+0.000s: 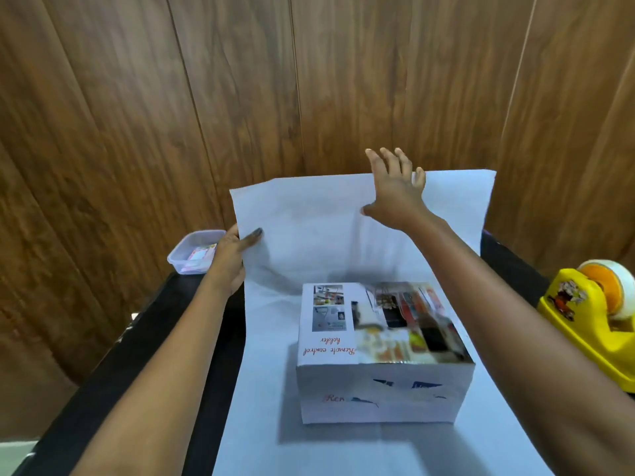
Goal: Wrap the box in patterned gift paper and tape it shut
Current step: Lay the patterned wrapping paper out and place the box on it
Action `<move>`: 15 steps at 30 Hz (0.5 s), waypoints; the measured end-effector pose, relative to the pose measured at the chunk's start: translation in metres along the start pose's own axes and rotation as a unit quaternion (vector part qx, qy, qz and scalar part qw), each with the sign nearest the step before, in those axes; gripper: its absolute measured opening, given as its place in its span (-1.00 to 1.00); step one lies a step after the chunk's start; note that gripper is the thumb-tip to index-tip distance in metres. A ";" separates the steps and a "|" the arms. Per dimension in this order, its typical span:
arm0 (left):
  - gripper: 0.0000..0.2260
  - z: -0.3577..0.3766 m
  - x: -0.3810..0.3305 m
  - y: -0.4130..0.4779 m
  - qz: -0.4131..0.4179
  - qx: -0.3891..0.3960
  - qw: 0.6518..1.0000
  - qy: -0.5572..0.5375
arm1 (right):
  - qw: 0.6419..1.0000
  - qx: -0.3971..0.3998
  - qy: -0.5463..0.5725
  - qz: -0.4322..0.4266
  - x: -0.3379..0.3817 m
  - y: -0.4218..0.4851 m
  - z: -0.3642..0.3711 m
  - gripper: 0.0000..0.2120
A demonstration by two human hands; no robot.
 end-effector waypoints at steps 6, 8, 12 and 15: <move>-0.81 0.000 -0.012 -0.017 -0.008 -0.029 0.999 0.016 | 1.000 -0.006 -0.006 -0.006 -0.004 0.000 -0.028 -0.80; -0.79 0.000 -0.017 -0.026 0.021 -0.064 0.996 0.061 | 0.999 -0.027 -0.004 -0.031 -0.003 -0.013 -0.036 -0.91; -0.49 0.029 -0.031 -0.077 0.217 -0.224 0.896 0.317 | 0.994 -0.052 -0.006 -0.093 0.000 -0.050 -0.039 -0.90; -0.41 0.076 -0.046 -0.125 0.346 -0.163 0.746 0.545 | 0.990 -0.056 0.044 -0.123 -0.001 -0.087 -0.036 -0.87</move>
Point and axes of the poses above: each hand's wrist, its own y-axis towards the middle knuckle, its own z-axis out of the palm, x = y × z, the point moved 1 cm from there along y, towards the middle knuckle, and after that the axes turned 14 degrees about x, right-handed, at the moved point
